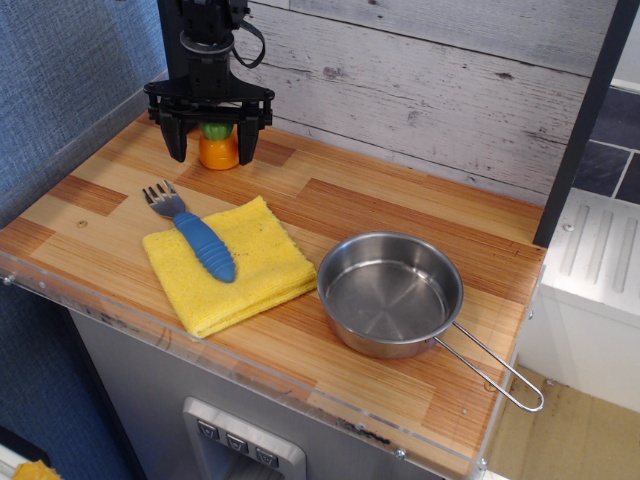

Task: Place the orange container on the far edge of the table

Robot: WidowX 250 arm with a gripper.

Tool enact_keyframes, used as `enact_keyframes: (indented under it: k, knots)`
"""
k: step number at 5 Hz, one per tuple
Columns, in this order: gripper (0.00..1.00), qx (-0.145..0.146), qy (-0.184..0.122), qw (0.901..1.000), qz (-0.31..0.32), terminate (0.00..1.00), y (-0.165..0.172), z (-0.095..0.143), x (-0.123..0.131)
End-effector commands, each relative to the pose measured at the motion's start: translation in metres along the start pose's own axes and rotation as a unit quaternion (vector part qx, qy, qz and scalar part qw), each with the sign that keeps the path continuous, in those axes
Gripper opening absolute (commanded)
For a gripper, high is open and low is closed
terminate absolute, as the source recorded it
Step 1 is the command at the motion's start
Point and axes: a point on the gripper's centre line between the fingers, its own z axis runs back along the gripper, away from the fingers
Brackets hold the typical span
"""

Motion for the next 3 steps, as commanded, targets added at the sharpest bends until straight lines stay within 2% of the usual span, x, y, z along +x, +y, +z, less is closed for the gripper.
enact_keyframes:
  k: [1,3]
  knots:
    - [1.0,-0.02,-0.076,0.9969,0.009,0.0,0.011,0.054,0.011]
    - [1.0,-0.035,-0.111,0.9931,0.008,0.0,0.012,0.093,0.0]
